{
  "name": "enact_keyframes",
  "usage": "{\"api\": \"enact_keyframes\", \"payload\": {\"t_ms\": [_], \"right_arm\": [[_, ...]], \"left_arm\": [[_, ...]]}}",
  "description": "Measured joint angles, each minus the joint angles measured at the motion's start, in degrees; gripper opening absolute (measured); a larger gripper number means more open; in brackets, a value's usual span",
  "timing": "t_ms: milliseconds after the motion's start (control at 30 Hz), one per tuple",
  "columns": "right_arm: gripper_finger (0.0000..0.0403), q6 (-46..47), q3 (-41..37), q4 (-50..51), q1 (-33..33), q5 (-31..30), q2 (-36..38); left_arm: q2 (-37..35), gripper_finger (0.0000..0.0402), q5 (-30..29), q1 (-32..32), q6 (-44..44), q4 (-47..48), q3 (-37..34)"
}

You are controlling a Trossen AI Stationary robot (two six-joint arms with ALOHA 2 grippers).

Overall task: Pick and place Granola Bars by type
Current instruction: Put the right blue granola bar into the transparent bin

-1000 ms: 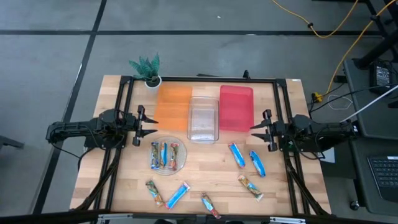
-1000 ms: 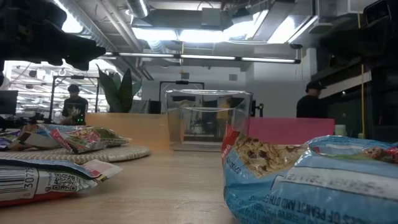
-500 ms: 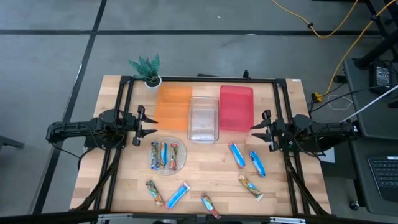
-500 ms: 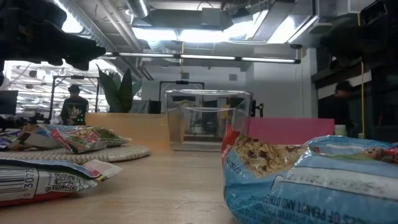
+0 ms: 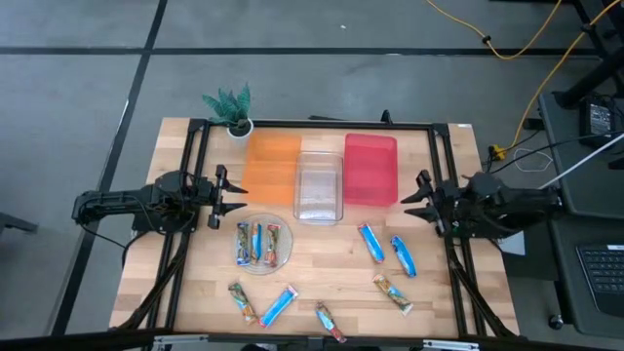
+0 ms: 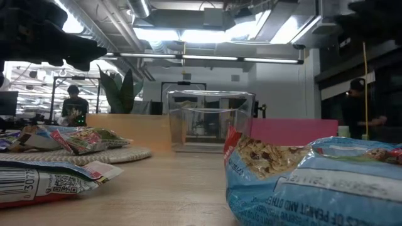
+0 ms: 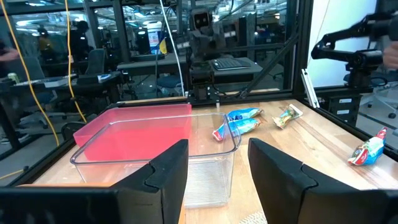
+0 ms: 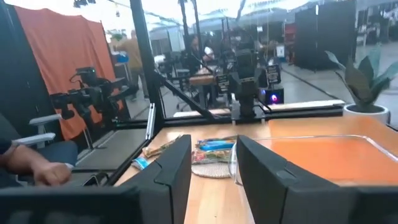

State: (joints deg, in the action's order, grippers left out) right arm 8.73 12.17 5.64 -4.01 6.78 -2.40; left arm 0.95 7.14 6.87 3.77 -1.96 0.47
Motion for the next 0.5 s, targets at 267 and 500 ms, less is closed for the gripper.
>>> {"api": "enact_keyframes", "payload": {"t_ms": [267, 500], "right_arm": [[0.0132, 2.91, 17.72, 19.16, 0.00, -6.85, -11.84], [0.0132, 10.25, 29.60, 31.95, -0.82, -7.16, -27.80]], "left_arm": [[0.00, 0.0162, 0.02, -0.02, 0.00, 0.00, 0.00], [0.00, 0.0164, 0.01, 0.00, -0.01, 0.00, 0.00]]}}
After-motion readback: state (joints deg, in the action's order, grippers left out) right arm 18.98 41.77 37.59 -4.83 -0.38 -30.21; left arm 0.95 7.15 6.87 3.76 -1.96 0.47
